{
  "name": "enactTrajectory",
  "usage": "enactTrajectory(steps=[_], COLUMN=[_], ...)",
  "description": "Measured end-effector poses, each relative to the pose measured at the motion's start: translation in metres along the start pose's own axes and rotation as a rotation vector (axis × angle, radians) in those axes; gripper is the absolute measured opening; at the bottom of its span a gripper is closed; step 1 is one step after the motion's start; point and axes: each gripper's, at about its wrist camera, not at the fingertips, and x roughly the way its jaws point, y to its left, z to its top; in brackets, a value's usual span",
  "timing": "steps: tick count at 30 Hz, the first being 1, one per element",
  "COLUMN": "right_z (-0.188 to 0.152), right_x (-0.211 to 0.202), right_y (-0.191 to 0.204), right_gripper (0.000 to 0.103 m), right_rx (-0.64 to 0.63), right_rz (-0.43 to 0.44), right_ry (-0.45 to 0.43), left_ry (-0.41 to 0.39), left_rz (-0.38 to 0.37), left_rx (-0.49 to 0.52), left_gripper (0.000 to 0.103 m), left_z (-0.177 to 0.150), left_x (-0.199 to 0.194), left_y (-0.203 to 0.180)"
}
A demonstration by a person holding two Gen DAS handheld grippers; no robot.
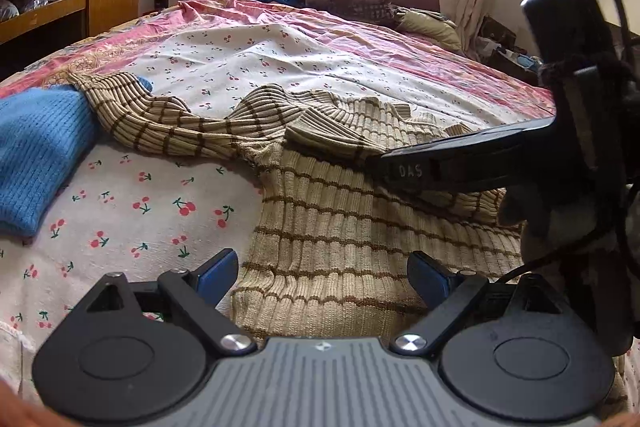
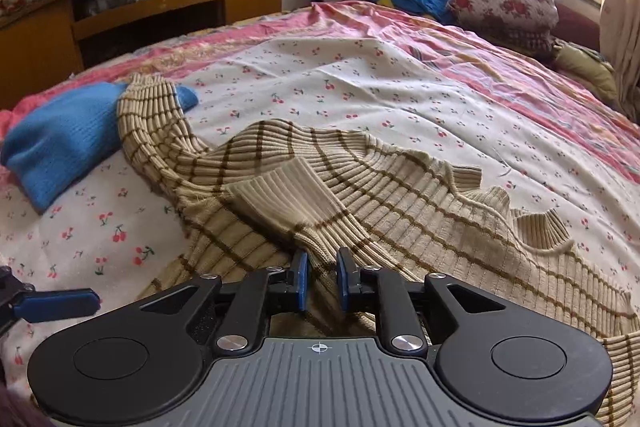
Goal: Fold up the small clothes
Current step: 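Carry the held sleeve across the sweater body with the right tool and release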
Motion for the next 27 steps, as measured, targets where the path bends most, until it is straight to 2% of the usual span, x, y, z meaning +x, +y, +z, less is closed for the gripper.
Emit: enactTrajectory(steps=[12,14,22,25,27], right_z=[0.004,0.004,0.002,-0.001,-0.001], right_x=[0.013,0.013,-0.002,0.006,0.006], right_y=[0.011,0.009,0.002,0.001,0.002], right_gripper=[0.015,0.018,0.018,0.025,0.025], right_rx=[-0.008,0.009,0.054,0.068,0.075], right_rz=[0.013,0.024,0.088,0.107,0.107], right_ry=[0.021,0.024,-0.003,0.035,0.031], left_ry=[-0.010,-0.007,-0.004,-0.008,-0.010], left_rz=[0.007,0.010,0.035,0.055,0.074], left_rx=[-0.022,-0.028,-0.034,-0.045,-0.055], left_gripper=[0.097,0.097,0.097,0.097,0.097], left_z=[0.003,0.003,0.004,0.004,0.004], left_x=[0.000,0.001,0.006,0.007,0.009], left_y=[0.008,0.009,0.014,0.018,0.021])
